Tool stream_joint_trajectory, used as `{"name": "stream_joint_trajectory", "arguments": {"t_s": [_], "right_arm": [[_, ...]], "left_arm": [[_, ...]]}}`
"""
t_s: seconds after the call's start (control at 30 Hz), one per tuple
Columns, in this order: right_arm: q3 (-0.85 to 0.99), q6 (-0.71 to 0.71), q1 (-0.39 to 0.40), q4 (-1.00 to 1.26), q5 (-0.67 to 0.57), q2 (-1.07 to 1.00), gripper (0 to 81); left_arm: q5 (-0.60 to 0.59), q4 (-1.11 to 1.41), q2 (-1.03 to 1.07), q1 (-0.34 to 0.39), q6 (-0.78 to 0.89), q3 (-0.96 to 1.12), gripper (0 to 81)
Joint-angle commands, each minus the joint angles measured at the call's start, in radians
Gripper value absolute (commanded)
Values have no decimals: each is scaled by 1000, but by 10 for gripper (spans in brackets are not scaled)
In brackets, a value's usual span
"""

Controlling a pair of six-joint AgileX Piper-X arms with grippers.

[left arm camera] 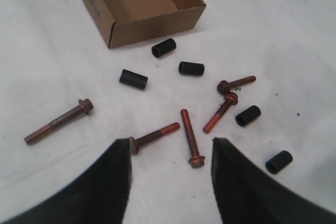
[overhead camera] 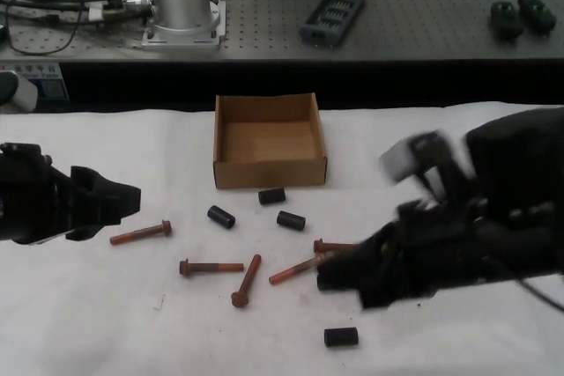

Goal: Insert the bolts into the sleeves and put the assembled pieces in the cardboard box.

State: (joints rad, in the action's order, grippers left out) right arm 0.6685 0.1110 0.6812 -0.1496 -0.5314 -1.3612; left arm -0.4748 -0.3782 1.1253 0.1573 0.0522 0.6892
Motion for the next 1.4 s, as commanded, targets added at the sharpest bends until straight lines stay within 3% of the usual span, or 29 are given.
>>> {"name": "stream_joint_trajectory", "arguments": {"t_s": [0.0, 0.33, 0.5, 0.57, 0.73, 1.37], "right_arm": [[60, -162, 37, -121, 55, -82, 107], [250, -576, 43, -410, 202, -240, 118], [330, -667, 43, -500, 268, -269, 305], [339, -713, 52, -496, 311, -272, 340], [340, -734, 80, -551, 316, -276, 293], [340, -852, 101, -583, 374, -422, 292]], "left_arm": [[-6, 12, 0, 2, -14, 14, 352], [-9, -98, 0, 2, -110, 14, 352], [-9, -173, 0, 2, -216, 14, 352], [-9, -180, 0, 2, -234, 14, 352], [-9, -213, 0, 2, -239, 14, 352], [-1, -323, 0, 2, -307, 14, 352]]}}
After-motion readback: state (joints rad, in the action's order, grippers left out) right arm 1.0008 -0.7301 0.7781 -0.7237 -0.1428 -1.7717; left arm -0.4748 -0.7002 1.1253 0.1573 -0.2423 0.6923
